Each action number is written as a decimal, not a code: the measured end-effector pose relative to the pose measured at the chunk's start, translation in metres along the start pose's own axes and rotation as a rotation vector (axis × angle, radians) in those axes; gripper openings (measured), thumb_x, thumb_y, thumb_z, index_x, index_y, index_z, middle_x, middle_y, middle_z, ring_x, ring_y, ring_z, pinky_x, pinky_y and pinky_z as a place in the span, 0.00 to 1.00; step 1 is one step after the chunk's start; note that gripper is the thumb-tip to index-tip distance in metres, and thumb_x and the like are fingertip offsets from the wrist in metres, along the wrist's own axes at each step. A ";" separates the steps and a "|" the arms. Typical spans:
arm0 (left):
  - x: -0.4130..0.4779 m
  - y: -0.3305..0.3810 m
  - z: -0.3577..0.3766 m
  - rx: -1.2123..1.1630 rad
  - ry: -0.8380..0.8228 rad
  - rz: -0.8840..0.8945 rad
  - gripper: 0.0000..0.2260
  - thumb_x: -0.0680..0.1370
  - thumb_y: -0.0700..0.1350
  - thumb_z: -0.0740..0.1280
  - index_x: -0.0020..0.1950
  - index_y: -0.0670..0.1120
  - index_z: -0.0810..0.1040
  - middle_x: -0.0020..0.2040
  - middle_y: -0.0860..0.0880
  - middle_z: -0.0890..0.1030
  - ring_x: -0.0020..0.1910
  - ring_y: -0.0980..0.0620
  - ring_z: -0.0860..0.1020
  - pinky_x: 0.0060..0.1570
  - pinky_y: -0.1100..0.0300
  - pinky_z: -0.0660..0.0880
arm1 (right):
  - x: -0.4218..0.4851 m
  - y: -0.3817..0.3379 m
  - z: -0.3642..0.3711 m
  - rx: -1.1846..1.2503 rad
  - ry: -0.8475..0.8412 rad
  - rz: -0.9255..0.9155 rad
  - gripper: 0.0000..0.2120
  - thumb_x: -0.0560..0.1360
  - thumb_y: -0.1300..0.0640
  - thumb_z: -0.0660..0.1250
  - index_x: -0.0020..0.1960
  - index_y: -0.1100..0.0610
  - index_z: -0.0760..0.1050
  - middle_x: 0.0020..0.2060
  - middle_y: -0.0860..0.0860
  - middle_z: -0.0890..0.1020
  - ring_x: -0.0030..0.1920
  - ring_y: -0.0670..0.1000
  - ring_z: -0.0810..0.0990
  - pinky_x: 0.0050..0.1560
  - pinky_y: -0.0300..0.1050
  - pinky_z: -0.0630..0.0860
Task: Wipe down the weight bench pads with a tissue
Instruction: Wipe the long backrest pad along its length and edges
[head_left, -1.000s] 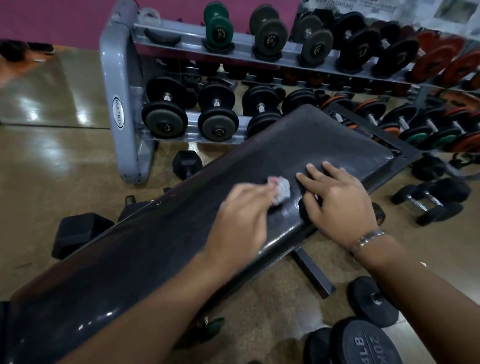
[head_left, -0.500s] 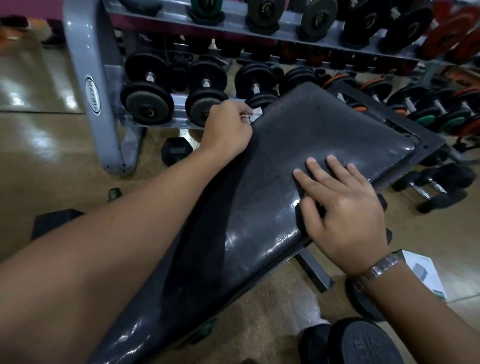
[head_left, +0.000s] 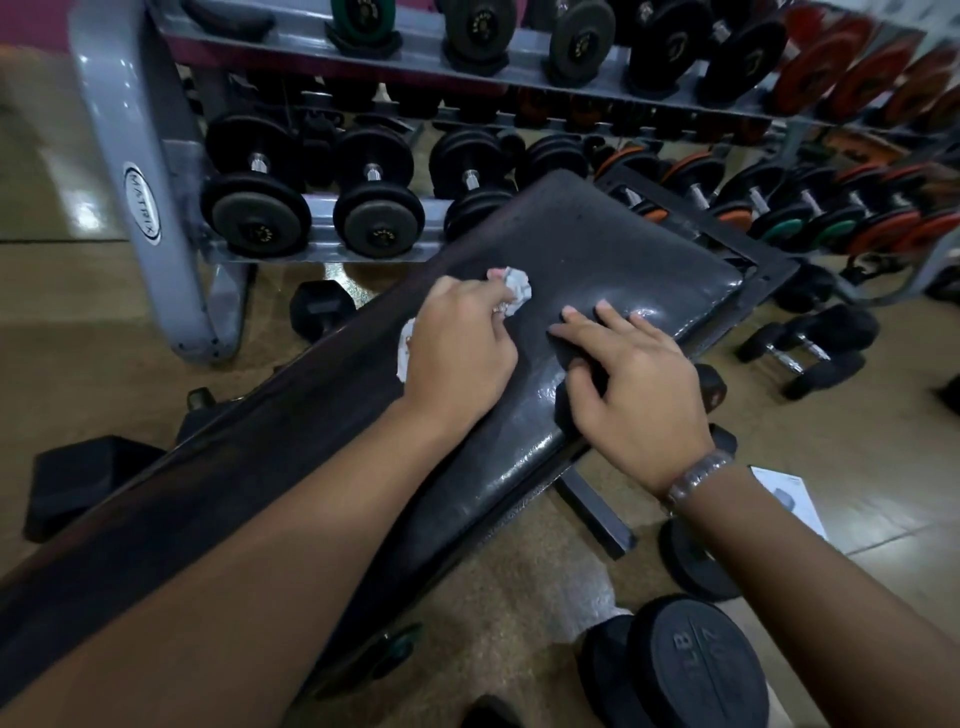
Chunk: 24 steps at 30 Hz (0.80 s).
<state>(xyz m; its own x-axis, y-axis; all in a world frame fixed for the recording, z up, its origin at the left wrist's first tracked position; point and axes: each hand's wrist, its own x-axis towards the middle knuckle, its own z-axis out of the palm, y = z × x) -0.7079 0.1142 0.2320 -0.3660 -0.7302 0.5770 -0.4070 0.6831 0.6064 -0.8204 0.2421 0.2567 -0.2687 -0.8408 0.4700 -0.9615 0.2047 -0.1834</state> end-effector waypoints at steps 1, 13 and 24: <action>-0.007 0.005 -0.001 -0.003 0.005 0.003 0.12 0.74 0.33 0.65 0.51 0.44 0.85 0.46 0.49 0.86 0.49 0.46 0.77 0.49 0.57 0.72 | 0.001 -0.001 -0.004 0.030 -0.004 0.021 0.18 0.73 0.60 0.62 0.62 0.51 0.77 0.63 0.46 0.80 0.68 0.48 0.72 0.73 0.45 0.60; -0.068 0.030 -0.005 0.051 -0.094 0.145 0.15 0.72 0.31 0.67 0.55 0.42 0.83 0.48 0.50 0.85 0.50 0.49 0.75 0.51 0.60 0.73 | 0.020 0.004 -0.025 -0.029 -0.101 0.056 0.21 0.66 0.57 0.55 0.55 0.45 0.75 0.46 0.46 0.85 0.44 0.54 0.82 0.45 0.50 0.78; -0.094 0.033 -0.015 0.102 -0.197 0.368 0.19 0.69 0.33 0.66 0.60 0.41 0.82 0.55 0.48 0.84 0.53 0.48 0.77 0.52 0.56 0.78 | 0.021 0.003 -0.024 -0.120 -0.059 -0.107 0.20 0.68 0.60 0.57 0.55 0.49 0.79 0.53 0.45 0.84 0.48 0.54 0.84 0.48 0.50 0.79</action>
<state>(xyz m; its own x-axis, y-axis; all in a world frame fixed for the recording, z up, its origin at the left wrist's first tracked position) -0.6747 0.2055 0.2062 -0.6513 -0.4331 0.6231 -0.2961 0.9011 0.3169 -0.8300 0.2368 0.2865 -0.1644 -0.8880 0.4295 -0.9853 0.1681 -0.0296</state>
